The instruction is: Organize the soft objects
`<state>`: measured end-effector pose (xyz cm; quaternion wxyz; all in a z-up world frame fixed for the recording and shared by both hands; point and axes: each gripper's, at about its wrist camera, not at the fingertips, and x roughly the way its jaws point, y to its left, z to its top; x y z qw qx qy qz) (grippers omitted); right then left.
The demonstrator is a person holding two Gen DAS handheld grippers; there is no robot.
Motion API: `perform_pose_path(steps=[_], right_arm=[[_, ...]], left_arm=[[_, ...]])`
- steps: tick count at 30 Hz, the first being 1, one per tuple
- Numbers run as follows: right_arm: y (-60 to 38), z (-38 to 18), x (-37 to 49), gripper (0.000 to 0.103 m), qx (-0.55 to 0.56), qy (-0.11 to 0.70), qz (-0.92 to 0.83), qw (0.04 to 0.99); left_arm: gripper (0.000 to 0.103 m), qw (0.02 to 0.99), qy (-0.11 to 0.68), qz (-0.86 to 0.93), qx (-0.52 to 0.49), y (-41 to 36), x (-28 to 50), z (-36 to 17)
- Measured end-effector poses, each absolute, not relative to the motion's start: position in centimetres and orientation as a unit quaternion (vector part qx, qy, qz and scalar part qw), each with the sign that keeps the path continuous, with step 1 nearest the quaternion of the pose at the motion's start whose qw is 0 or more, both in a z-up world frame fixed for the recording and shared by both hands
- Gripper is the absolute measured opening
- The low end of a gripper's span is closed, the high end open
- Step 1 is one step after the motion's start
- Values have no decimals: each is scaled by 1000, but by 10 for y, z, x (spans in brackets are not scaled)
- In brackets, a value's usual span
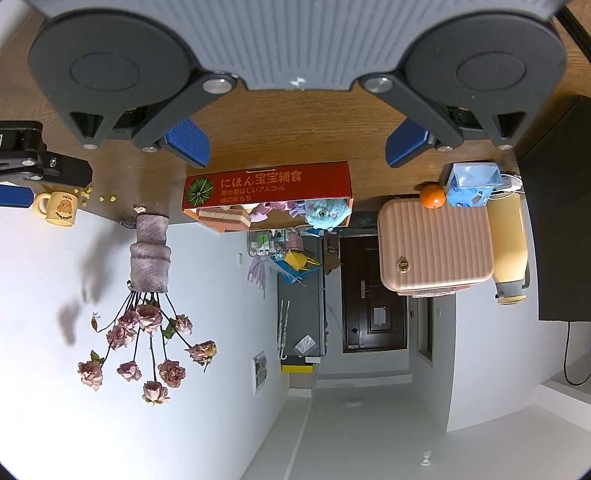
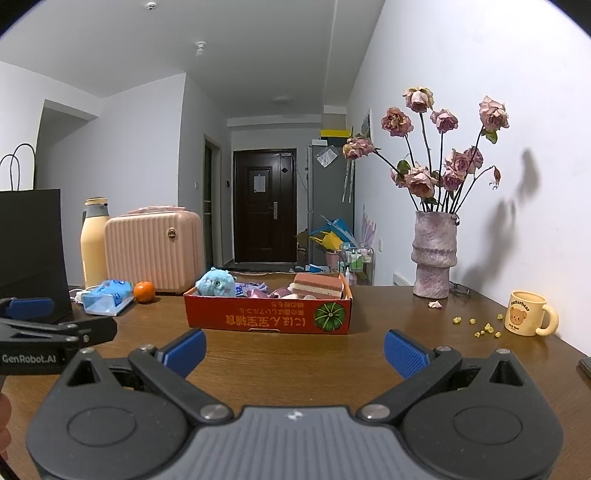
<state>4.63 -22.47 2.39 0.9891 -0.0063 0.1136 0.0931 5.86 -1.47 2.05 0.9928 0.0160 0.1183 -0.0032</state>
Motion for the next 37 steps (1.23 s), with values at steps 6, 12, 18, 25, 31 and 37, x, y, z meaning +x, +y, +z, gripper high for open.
perform_pose_path(steps=[6,12,18,25,31,37], right_arm=[[-225,24,46,103,-6,114,93,989],[-224,24,46,103,-7,114,93,989],[-224,24,46,103,-7,114,93,989],[-223,25,46,103,-9,114,92,989],[-222,25,46,103,-9,114,92,989],[-222,25,50,103,-10,119,91,989]], left_arm=[[103,993,118,-3,16,-14,59,20],[103,993,118,-3,16,-14,58,20],[103,993,118,-3,16,-15,58,20],[103,993,117,-3,17,-15,58,20],[103,993,117,-2,18,-16,59,22],[103,992,122,0,16,-14,61,20]])
